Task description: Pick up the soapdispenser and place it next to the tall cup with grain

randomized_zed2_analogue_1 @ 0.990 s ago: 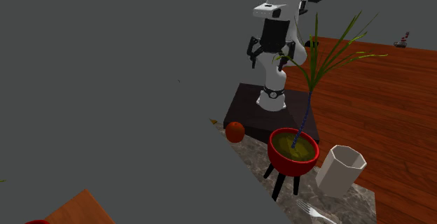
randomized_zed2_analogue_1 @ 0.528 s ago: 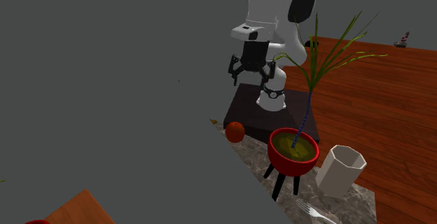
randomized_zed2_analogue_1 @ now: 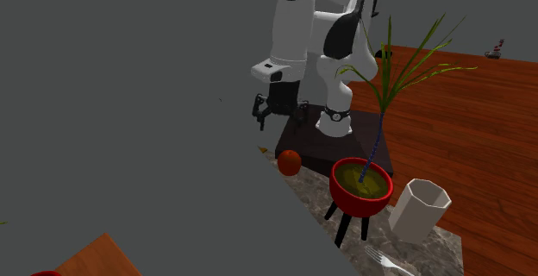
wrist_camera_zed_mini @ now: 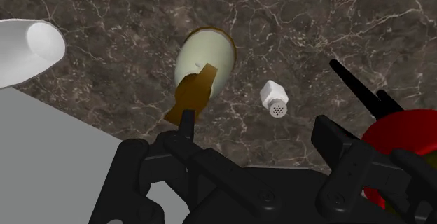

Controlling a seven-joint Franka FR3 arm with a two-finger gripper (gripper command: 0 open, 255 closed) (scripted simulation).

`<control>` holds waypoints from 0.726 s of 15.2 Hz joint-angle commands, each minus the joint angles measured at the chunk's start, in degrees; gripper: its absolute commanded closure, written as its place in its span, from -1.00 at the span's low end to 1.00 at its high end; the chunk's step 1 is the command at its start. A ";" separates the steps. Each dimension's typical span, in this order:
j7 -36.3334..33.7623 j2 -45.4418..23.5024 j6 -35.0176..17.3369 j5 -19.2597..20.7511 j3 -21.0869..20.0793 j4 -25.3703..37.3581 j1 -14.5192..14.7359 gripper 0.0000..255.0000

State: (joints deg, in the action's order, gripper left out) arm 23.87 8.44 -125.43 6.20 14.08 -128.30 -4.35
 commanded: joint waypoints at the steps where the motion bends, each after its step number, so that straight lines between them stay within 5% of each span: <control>1: 1.63 -4.21 -2.53 -0.95 0.96 1.90 -0.37 -1.00; 6: 6.18 -14.87 -6.77 -4.61 2.46 8.57 -1.88 -1.00; 11: 7.11 -17.89 -9.78 -5.73 2.39 8.53 -2.38 -1.00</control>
State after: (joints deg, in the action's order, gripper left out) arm 30.79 -8.86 -134.49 0.71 16.48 -119.66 -6.64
